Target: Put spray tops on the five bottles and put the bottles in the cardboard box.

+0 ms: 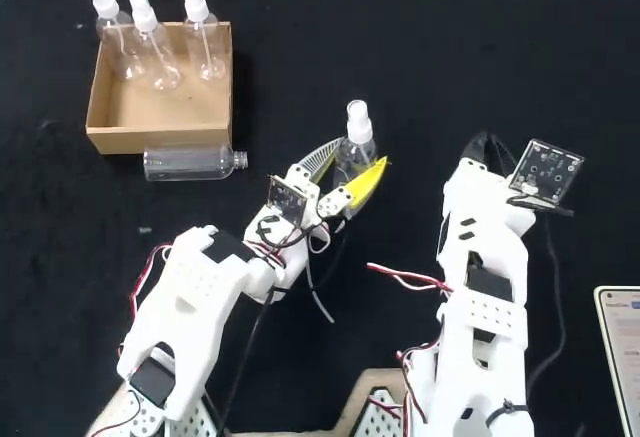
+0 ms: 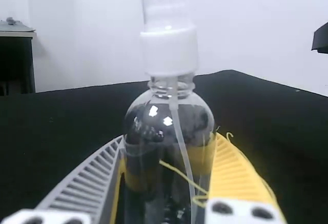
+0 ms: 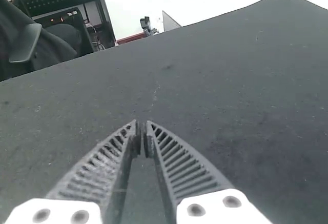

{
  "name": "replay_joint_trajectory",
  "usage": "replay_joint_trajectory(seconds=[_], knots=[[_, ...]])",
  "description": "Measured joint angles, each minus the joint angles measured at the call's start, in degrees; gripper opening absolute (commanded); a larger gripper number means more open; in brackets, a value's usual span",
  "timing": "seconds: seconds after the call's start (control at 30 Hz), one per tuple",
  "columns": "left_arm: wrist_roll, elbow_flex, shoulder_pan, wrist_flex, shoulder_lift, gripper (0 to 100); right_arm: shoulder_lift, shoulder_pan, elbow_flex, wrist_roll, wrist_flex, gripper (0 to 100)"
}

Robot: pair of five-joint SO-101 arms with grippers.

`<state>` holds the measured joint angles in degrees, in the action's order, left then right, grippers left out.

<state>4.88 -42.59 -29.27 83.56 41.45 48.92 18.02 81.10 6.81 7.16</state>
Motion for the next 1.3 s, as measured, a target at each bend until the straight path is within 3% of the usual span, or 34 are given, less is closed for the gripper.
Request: replay_joint_trajectory(seconds=[0.2,0.77,0.97,1.3], knots=[[0.0,0.0,0.0,2.5,0.1,25,0.0,0.0,0.0,0.0,0.0,1.5],[0.0,0.0,-0.1,1.3,0.2,26,0.0,0.0,0.0,0.0,0.0,1.5],[0.0,-0.1,0.0,-1.5,0.3,36,0.0,0.0,0.0,0.0,0.0,1.5],[0.0,0.0,-0.2,-1.7,0.2,35,0.0,0.0,0.0,0.0,0.0,1.5]])
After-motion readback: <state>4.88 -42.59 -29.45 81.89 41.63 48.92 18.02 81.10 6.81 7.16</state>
